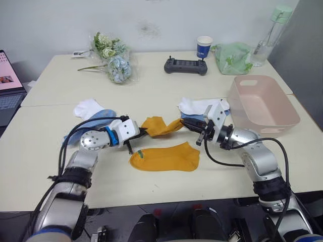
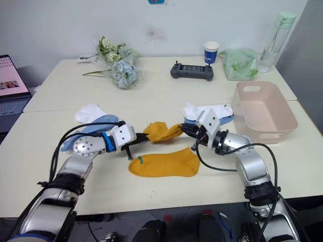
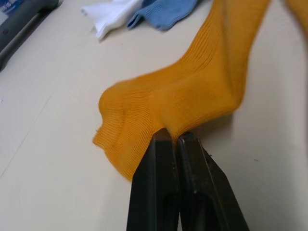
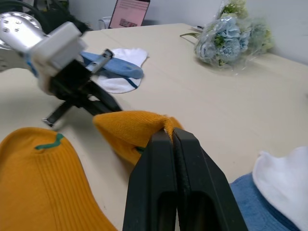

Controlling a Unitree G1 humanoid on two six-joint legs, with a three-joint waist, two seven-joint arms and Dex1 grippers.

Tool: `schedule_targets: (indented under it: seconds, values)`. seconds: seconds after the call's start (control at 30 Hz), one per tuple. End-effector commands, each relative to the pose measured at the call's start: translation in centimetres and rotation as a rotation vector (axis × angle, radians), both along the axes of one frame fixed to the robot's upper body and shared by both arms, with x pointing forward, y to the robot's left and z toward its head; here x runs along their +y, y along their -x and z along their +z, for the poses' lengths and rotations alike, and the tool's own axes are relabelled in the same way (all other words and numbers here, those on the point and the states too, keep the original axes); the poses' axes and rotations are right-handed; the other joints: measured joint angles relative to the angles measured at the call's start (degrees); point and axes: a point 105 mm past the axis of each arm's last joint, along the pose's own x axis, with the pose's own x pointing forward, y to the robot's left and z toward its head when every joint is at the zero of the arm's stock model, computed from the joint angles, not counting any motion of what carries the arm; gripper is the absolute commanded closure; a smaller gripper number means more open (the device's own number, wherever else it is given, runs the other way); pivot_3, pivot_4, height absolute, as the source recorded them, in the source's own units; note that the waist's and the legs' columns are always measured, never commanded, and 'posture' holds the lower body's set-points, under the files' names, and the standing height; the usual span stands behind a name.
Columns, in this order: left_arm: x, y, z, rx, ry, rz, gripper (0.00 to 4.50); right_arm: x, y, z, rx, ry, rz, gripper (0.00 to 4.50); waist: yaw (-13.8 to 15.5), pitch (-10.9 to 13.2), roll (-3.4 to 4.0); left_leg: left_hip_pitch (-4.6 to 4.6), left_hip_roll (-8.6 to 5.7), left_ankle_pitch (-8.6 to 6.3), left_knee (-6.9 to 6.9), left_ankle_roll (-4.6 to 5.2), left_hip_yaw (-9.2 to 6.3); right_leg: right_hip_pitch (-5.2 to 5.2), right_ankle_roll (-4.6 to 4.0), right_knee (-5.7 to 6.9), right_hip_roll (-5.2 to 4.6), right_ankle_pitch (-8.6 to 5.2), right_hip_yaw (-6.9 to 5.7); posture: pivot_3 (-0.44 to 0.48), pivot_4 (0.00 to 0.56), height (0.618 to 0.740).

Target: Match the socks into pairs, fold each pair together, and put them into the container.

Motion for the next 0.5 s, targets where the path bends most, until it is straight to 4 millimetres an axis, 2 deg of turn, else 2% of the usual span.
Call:
schedule_targets:
  seconds: [0.03, 0.1, 0.17, 0.23, 0.33, 0.4, 0.5]
  values:
    - [-0.3, 1.7, 3.1, -0.041, 0.015, -0.050, 4.46, -0.3, -1.4, 2.5, -0.112, -0.028, -0.070, 4.50, -0.05, 0.00, 0.00, 0.01, 0.00, 0.00, 0.00, 0.00, 0.00, 0.00, 0.00, 0.01, 0.00, 0.00, 0.02, 0.000, 0.150, 0.740]
    - [-0.7, 2.8, 4.1, -0.034, 0.020, -0.064, 4.46, -0.1, -2.1, 2.5, -0.114, -0.025, -0.073, 4.50, -0.03, -0.01, 0.02, 0.03, 0.00, 0.00, 0.00, 0.00, -0.01, 0.02, 0.00, 0.02, 0.00, 0.00, 0.08, 0.000, 0.150, 0.740]
    - [-1.9, 3.9, 6.2, -0.024, 0.077, -0.075, 4.46, 0.8, -2.8, 2.5, -0.113, -0.031, -0.064, 4.50, 0.00, -0.01, 0.01, 0.03, 0.00, 0.00, -0.01, 0.00, 0.00, 0.03, 0.00, 0.00, 0.00, 0.00, 0.09, 0.000, 0.150, 0.740]
    - [-3.0, 5.0, 8.0, 0.072, 0.183, -0.066, 4.46, 1.8, -3.7, 3.2, -0.122, -0.049, -0.056, 4.50, -0.03, 0.00, 0.01, 0.00, 0.01, 0.00, -0.01, 0.00, 0.00, 0.03, 0.00, 0.00, 0.03, 0.00, 0.09, 0.000, 0.150, 0.740]
    - [-4.2, 6.5, 9.1, 0.278, 0.351, -0.059, 4.46, 2.8, -5.0, 4.5, -0.143, -0.076, -0.062, 4.50, -0.31, 0.00, 0.01, 0.00, 0.01, 0.00, -0.01, 0.01, 0.02, 0.05, 0.00, 0.01, 0.07, 0.00, 0.09, 0.000, 0.150, 0.740]
    - [-4.9, 7.2, 9.2, 0.372, 0.420, -0.054, 4.46, 3.5, -5.6, 5.3, -0.151, -0.091, -0.053, 4.50, -0.74, 0.00, 0.01, 0.04, 0.01, 0.00, -0.01, 0.01, 0.06, 0.05, 0.00, 0.03, 0.14, 0.00, 0.11, 0.000, 0.150, 0.740]
    - [-5.0, 7.0, 7.4, 0.364, 0.359, 0.008, 4.46, 4.4, -5.6, 5.3, -0.144, -0.102, -0.022, 4.50, -0.97, 0.00, 0.01, 0.07, 0.08, 0.00, -0.01, 0.00, 0.03, 0.09, 0.00, 0.01, 0.22, 0.00, 0.07, 0.000, 0.150, 0.740]
